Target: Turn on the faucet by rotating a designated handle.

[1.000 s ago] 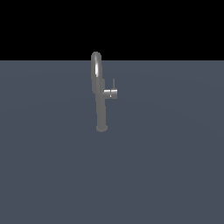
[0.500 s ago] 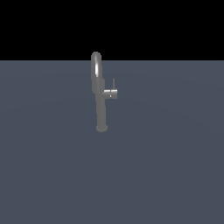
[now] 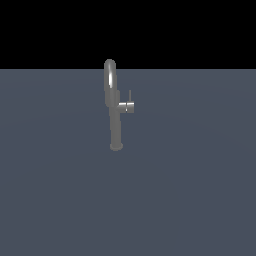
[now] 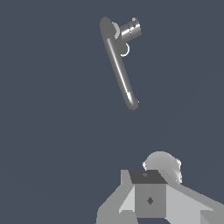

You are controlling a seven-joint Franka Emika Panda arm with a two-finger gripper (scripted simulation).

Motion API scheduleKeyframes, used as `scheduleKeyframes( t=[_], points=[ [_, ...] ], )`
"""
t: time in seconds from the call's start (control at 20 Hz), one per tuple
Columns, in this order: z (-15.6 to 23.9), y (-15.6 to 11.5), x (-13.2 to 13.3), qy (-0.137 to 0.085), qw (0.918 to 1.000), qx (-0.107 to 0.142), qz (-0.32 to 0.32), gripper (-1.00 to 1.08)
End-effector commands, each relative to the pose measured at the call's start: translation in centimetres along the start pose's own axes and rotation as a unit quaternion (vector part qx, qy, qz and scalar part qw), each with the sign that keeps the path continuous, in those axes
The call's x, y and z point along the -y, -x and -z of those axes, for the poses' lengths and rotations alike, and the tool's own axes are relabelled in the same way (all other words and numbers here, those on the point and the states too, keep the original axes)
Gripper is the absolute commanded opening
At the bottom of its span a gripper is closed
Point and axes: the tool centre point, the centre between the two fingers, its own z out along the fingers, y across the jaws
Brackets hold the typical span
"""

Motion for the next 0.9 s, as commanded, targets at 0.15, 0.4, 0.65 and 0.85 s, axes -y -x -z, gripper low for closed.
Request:
scheduleKeyframes(
  t=[0.15,0.4,0.65,0.85],
  points=[
    [-0.4,-3.3,0.5,-0.042,0.9972,0.045,-0.043,-1.00],
    [-1.0,-6.4,0.8,-0.082,0.9894,0.087,-0.082,-1.00],
    [-1.8,-9.6,0.9,-0.123,0.9762,0.130,-0.123,-1.00],
    [-2.7,-12.2,0.8,-0.157,0.9611,0.165,-0.156,-1.00]
  ],
)
